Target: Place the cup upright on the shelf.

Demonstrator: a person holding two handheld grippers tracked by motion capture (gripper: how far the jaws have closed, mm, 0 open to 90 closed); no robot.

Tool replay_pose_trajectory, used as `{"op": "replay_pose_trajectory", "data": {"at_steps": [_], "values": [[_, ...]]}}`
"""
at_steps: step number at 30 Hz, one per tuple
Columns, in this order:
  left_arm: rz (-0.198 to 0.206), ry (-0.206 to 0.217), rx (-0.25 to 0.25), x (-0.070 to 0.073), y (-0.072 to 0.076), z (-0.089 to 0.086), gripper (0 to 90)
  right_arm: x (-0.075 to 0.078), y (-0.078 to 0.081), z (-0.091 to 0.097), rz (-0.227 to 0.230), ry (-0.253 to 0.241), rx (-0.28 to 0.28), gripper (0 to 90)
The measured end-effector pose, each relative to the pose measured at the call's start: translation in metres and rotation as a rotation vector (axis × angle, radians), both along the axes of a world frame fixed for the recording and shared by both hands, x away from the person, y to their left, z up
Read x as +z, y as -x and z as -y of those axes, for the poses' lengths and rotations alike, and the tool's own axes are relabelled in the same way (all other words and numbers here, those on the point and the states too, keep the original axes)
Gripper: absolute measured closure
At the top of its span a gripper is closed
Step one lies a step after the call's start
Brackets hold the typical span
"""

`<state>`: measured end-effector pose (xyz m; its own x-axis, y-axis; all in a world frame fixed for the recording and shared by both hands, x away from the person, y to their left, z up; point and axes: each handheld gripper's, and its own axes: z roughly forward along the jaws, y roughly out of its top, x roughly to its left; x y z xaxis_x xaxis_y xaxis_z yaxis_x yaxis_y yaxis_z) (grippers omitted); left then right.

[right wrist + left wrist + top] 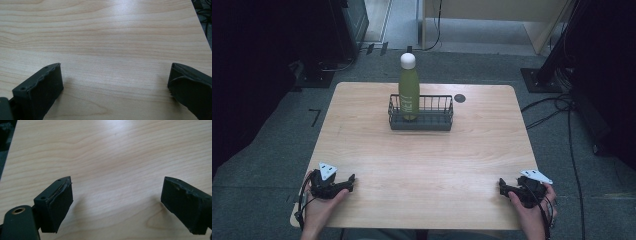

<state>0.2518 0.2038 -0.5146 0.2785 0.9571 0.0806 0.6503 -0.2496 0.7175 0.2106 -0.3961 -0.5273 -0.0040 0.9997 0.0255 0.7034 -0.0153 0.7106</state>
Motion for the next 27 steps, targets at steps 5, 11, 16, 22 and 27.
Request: {"op": "replay_pose_trajectory", "data": {"at_steps": [5, 11, 16, 22, 27], "values": [[-0.002, -0.017, -0.012, -0.0010, 0.0009, -0.0028, 10.8, 0.0000, -0.0001, 0.0001, 0.001, 0.001, 0.001, 0.0], [-0.014, 0.011, -0.030, -0.0021, -0.0035, -0.0036, 9.7, 0.0000, 0.0000, 0.0001, 0.001, 0.001, 0.001, 0.0], [-0.029, 0.037, -0.027, -0.0029, -0.0051, -0.0032, 8.7, -0.0001, -0.0001, 0.0001, 0.001, 0.000, 0.001, 0.0], [-0.043, 0.056, -0.024, -0.0032, -0.0073, -0.0029, 8.8, 0.0000, 0.0000, -0.0001, 0.001, 0.000, 0.000, 0.0], [-0.042, 0.057, -0.026, -0.0031, -0.0069, -0.0040, 9.2, 0.0000, 0.0000, 0.0001, 0.002, 0.000, 0.001, 0.0]]}}
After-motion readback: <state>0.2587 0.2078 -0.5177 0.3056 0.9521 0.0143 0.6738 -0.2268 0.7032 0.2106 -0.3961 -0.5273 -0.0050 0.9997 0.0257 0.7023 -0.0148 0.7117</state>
